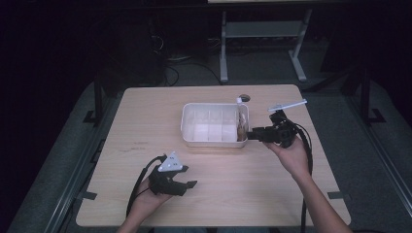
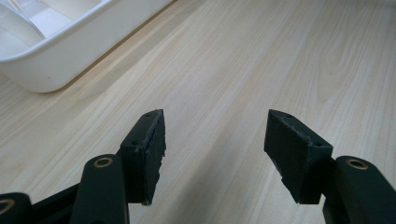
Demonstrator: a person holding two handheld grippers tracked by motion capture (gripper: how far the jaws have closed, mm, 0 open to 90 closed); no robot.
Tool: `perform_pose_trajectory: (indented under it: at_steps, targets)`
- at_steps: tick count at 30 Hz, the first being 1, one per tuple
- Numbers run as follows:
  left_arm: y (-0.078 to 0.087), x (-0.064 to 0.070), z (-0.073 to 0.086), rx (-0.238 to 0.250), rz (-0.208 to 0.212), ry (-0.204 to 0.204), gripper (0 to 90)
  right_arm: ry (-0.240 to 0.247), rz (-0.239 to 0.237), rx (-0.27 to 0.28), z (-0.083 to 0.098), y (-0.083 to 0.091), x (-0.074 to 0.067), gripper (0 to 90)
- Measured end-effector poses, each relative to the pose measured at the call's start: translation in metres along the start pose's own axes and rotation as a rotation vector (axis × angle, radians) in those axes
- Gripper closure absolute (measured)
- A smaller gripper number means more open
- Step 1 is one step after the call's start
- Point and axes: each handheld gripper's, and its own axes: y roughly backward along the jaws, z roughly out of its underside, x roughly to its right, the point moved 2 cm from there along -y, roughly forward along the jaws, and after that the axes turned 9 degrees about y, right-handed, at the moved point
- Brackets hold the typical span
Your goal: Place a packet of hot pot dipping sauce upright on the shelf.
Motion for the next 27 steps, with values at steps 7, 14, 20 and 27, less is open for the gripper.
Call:
perform_pose_trajectory:
  at_steps: [7, 14, 20, 27]
  targets:
    - [0.0, 0.0, 0.0, 0.0, -0.002, 0.002, 37.8, -0.008, -0.012, -0.001, 0.013, 0.003, 0.002, 58.7]
    - [0.0, -0.001, 0.0, 0.002, -0.003, 0.006, 37.5, -0.006, -0.013, -0.022, 0.024, 0.005, 0.002, 57.0]
    - [0.0, -0.001, 0.001, 0.001, -0.003, 0.005, 37.5, 0.004, -0.025, -0.016, 0.031, 0.008, -0.002, 56.7]
    - [0.0, -0.001, 0.0, 0.005, -0.004, 0.007, 37.4, 0.007, -0.044, -0.031, 0.041, 0.008, -0.008, 55.3]
